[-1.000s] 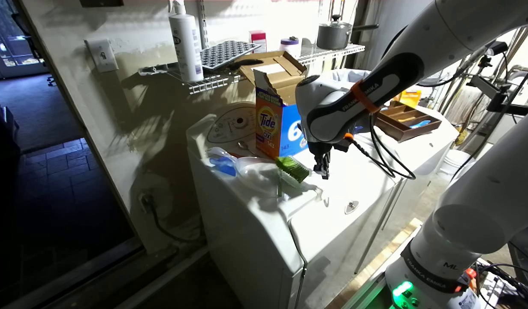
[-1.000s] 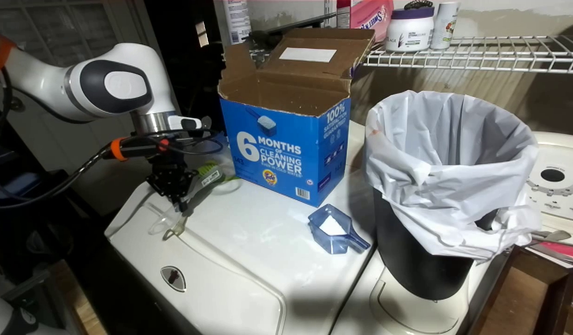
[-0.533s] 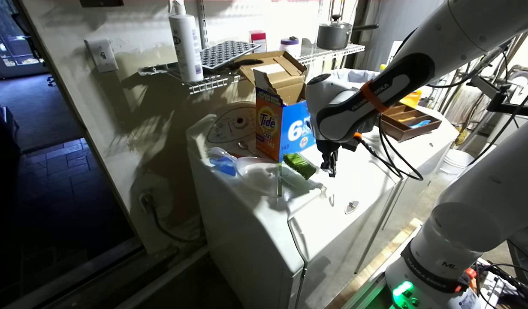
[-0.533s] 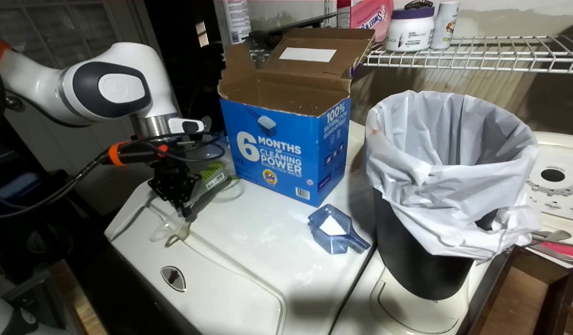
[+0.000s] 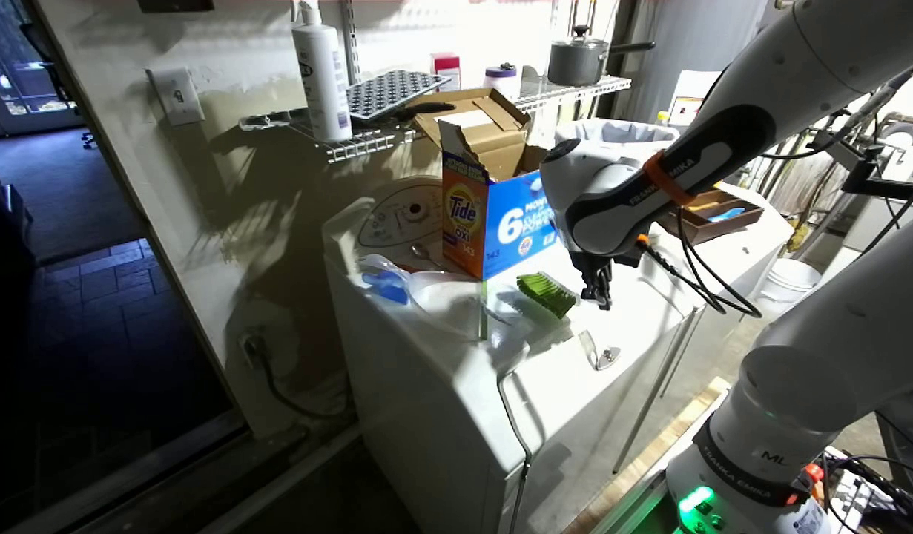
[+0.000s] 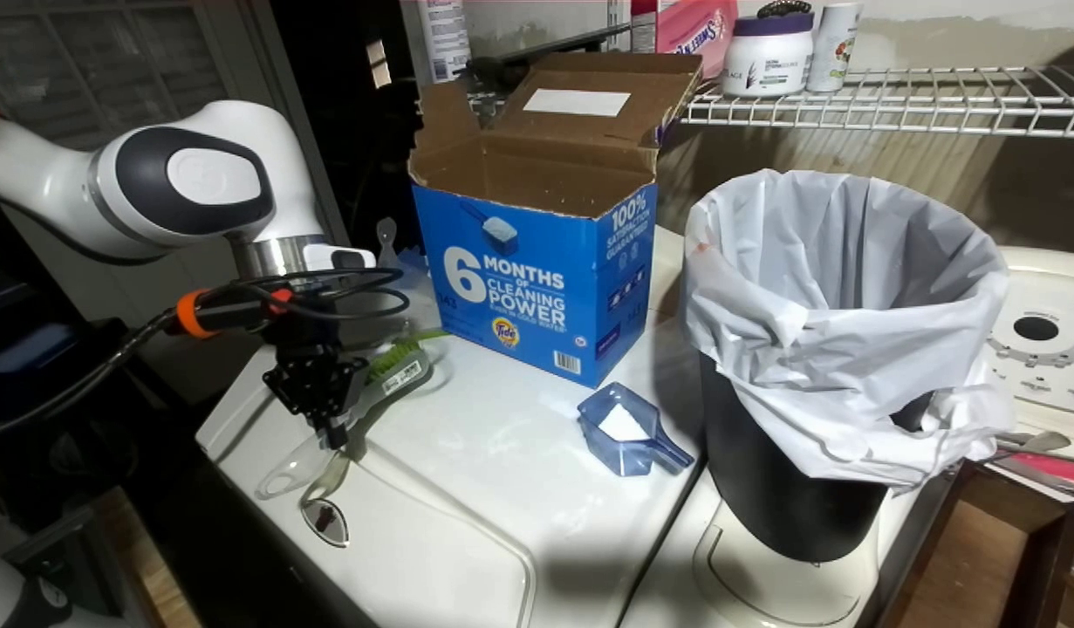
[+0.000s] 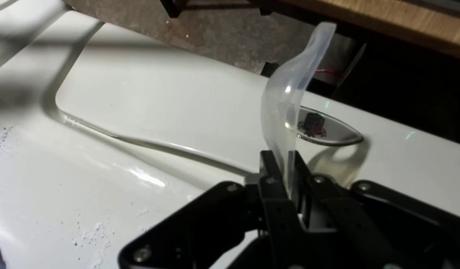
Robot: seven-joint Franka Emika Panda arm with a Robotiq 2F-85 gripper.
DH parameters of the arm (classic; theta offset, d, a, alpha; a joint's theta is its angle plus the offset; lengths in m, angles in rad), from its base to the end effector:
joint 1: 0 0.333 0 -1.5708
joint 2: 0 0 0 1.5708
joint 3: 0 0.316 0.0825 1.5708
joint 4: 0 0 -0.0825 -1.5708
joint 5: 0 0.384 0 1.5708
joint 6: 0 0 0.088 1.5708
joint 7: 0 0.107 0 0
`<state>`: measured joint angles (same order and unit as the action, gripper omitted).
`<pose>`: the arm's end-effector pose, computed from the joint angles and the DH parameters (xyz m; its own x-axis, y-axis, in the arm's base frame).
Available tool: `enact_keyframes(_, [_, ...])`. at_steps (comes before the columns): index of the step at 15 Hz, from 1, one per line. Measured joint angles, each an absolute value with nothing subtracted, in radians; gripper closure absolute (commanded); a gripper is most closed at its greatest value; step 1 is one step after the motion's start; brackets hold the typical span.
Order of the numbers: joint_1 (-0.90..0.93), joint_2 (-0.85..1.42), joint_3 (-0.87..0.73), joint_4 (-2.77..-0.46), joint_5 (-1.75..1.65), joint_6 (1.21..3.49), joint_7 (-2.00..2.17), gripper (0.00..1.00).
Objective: Sweep the table using the brush and dustpan
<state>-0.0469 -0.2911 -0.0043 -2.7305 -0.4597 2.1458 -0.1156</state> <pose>0.3545 -0.0367 0.2944 0.8853 0.2987 -0.3563 0.3973 -0.8841 0.2460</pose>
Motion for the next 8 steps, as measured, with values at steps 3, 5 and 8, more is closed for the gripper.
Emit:
enact_keyframes(3, [-0.04, -0.283, 0.008, -2.734, -0.46, 2.116, -0.116, 0.97])
enact_keyframes(5, [-0.028, -0.27, 0.019, -2.734, -0.458, 2.108, -0.116, 0.97])
enact_keyframes(8, [-0.006, -0.244, 0.041, -2.732, -0.453, 2.104, -0.094, 0.97])
